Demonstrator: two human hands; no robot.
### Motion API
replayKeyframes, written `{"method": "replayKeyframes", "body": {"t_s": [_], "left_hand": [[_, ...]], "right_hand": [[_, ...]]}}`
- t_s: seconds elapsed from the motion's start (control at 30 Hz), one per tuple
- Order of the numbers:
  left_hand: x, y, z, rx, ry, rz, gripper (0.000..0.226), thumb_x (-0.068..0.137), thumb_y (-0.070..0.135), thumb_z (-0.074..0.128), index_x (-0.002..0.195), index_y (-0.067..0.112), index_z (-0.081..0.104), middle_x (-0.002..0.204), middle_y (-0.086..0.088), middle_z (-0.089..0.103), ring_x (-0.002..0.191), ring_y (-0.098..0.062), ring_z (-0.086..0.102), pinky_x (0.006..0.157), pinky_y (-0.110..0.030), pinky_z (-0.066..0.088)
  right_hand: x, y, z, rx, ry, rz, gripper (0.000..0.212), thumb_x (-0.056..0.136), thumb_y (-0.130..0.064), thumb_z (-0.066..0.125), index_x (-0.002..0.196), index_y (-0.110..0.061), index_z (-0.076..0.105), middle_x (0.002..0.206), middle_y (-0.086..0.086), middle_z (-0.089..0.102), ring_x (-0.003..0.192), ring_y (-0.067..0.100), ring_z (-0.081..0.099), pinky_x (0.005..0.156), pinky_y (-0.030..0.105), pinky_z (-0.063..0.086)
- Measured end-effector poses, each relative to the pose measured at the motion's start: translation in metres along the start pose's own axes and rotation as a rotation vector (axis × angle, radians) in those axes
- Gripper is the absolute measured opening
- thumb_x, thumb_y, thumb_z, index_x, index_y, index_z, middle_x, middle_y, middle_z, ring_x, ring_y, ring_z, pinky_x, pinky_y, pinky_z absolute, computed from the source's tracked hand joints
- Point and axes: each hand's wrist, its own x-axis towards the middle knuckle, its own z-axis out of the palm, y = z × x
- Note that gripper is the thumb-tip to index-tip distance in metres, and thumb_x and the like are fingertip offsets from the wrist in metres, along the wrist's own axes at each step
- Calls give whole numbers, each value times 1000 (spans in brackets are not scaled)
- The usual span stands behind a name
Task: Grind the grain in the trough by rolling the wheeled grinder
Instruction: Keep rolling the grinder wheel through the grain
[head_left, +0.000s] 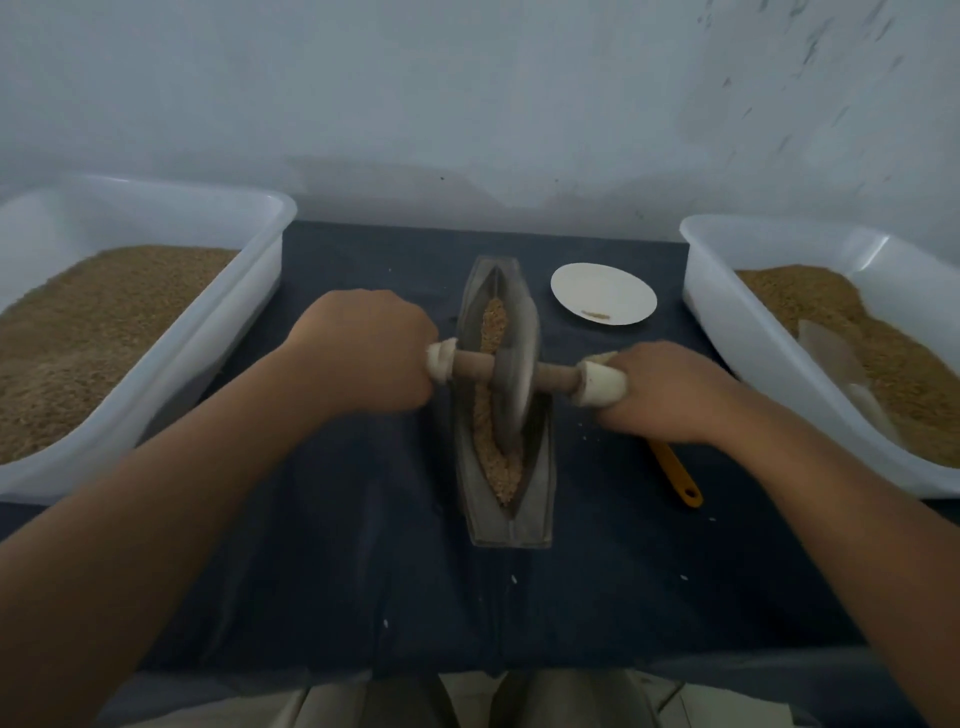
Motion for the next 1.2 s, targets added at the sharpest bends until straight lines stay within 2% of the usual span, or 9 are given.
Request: {"method": "replayKeyframes", "body": {"t_s": [0.17, 0.4, 0.5, 0.6, 0.77, 0.9, 1.03, 1.13, 1.2], "left_hand": [[57, -11, 7, -88, -5, -172, 28, 84, 46, 58, 67, 24, 60, 69, 5, 61, 61, -19, 56, 58, -31, 43], [13, 0, -1, -70, -74, -52, 21, 77, 46, 56, 67, 29, 60, 66, 10, 60, 59, -14, 56, 54, -28, 40], [-25, -2, 7, -102, -100, -9, 22, 75, 50, 51, 66, 32, 60, 60, 12, 59, 56, -9, 55, 51, -26, 38], [-16, -4, 12, -125, -88, -61, 31, 81, 55, 44, 68, 31, 60, 63, 11, 59, 59, -12, 57, 52, -28, 38], [54, -9, 8, -89, -19, -195, 30, 85, 50, 52, 71, 24, 61, 73, 5, 62, 64, -19, 56, 63, -34, 48], [60, -7, -2, -71, -38, -146, 21, 78, 45, 58, 69, 26, 60, 71, 6, 61, 62, -18, 55, 62, -33, 47], [8, -1, -1, -65, -91, -3, 16, 71, 43, 54, 66, 28, 58, 63, 10, 59, 57, -12, 55, 56, -29, 44], [-17, -2, 3, -68, -61, 45, 20, 69, 47, 48, 64, 30, 56, 56, 12, 55, 52, -9, 52, 49, -25, 35], [-6, -4, 3, -77, -76, 12, 20, 71, 47, 48, 65, 30, 56, 60, 12, 57, 55, -11, 53, 51, -26, 36]], "right_hand": [[59, -9, -6, -162, 468, 95, 23, 78, -48, 60, 70, -27, 53, 65, -8, 53, 59, 16, 50, 54, 31, 40], [25, -3, -7, -100, 93, 60, 19, 73, -51, 66, 74, -32, 65, 66, -6, 65, 61, 8, 61, 54, 32, 49], [-13, -7, -13, -55, -11, -91, 31, 58, -68, 53, 88, -65, 56, 77, -39, 62, 66, -7, 62, 48, 27, 41], [-2, -5, -10, -113, 114, -50, 30, 61, -65, 55, 73, -39, 64, 63, -12, 64, 56, 6, 60, 49, 29, 43], [60, -7, -10, -204, 444, 60, 23, 76, -44, 67, 68, -28, 54, 63, -9, 51, 60, 14, 51, 53, 29, 35], [70, -4, -12, -169, 353, 105, 20, 78, -45, 69, 72, -30, 58, 69, -10, 56, 64, 14, 54, 54, 29, 39], [20, 2, -2, -110, 79, 15, 19, 69, -55, 61, 76, -37, 65, 66, -10, 65, 62, 5, 60, 50, 28, 42], [-9, 0, -5, -69, -5, -76, 32, 60, -63, 54, 92, -63, 56, 80, -43, 59, 59, 1, 60, 49, 28, 43], [4, 1, -2, -75, 69, -34, 24, 63, -60, 56, 78, -43, 64, 67, -15, 66, 61, 3, 60, 51, 29, 44]]}}
